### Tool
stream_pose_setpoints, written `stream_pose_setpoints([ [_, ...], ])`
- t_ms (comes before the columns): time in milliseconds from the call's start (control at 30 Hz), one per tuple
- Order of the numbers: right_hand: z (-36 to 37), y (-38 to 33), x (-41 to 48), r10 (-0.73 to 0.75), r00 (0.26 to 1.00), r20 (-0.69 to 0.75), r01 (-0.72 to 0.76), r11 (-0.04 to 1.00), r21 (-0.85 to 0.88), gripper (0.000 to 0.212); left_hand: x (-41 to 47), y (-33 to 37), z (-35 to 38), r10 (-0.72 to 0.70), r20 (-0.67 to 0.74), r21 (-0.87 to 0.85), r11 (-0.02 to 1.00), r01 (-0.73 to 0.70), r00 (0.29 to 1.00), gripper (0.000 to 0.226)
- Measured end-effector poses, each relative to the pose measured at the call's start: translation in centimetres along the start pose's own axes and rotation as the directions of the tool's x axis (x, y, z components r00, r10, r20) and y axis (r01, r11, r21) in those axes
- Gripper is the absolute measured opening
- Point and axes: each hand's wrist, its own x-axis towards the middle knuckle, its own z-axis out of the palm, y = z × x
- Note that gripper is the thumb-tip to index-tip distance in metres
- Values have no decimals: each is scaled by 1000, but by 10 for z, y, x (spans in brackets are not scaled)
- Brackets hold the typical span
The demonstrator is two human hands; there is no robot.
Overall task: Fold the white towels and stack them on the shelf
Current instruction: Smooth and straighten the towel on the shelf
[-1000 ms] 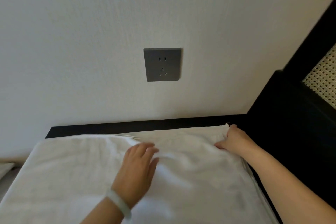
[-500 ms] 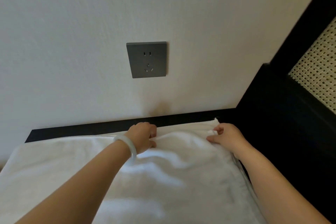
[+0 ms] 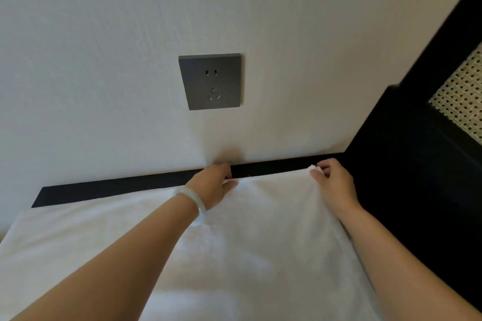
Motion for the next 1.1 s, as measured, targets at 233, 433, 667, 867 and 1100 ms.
stream_pose_setpoints([
  [233, -30, -5, -5, 138, 976, 169, -150, 987, 57, 16, 7, 11, 0, 139, 3, 79, 987, -139, 990, 18],
  [433, -82, -1, -54, 303, 890, 342, -282, 953, -112, 20, 33, 69, 14, 161, 138, 138, 974, -180, 977, 33],
  [667, -106, 28, -128, 367, 866, 341, -350, 930, -111, 10, 60, 138, 40, 130, 218, -71, 991, -117, 967, 65],
  [867, -129, 43, -182, 458, 819, 345, -411, 888, -204, 18, 82, 156, 33, 91, 261, -127, 990, -59, 961, 74],
  [1100, -136, 59, -214, 491, 827, 272, -423, 864, -274, 20, 86, 159, 41, 141, 42, -167, 977, -132, 989, 44],
])
